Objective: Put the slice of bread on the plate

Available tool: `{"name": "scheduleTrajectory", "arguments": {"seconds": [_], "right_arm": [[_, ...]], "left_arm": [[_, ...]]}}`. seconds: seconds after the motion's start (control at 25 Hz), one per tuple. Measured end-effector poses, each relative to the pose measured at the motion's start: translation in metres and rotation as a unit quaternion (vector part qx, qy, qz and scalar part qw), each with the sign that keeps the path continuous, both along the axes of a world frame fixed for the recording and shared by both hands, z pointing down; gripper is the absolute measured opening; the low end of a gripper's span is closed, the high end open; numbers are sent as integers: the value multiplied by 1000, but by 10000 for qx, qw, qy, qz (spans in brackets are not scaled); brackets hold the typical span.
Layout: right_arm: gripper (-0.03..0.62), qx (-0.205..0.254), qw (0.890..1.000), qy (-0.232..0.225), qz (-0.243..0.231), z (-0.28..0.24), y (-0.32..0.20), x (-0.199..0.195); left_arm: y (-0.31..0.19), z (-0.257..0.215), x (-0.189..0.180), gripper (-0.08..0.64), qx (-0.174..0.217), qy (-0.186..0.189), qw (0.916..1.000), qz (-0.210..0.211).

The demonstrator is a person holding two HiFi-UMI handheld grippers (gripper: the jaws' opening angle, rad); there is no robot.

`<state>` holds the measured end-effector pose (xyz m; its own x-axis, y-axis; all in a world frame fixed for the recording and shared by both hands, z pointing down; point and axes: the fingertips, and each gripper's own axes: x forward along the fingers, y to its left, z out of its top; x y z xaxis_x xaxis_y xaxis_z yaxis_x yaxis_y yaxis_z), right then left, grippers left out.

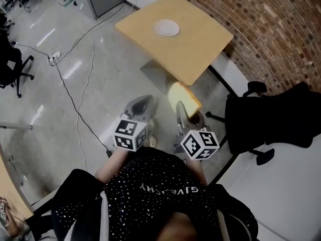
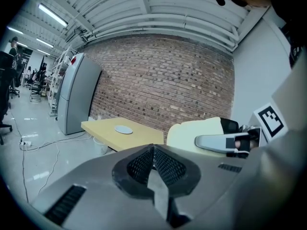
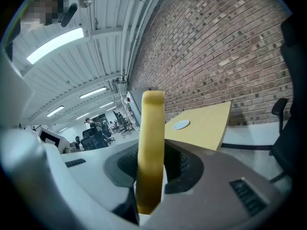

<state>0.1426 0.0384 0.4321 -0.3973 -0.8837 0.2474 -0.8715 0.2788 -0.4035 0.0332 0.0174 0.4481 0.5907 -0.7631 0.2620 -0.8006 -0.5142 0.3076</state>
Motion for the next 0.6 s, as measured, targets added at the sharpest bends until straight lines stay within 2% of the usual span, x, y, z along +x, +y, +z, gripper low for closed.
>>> {"name": "scheduleTrajectory", "arguments": {"seconds": [0.6], "right_arm": [[95, -84, 10000, 29, -45, -7, -103, -2]], "left_arm": [[-101, -6, 4, 9, -71, 54, 9999, 52]]}}
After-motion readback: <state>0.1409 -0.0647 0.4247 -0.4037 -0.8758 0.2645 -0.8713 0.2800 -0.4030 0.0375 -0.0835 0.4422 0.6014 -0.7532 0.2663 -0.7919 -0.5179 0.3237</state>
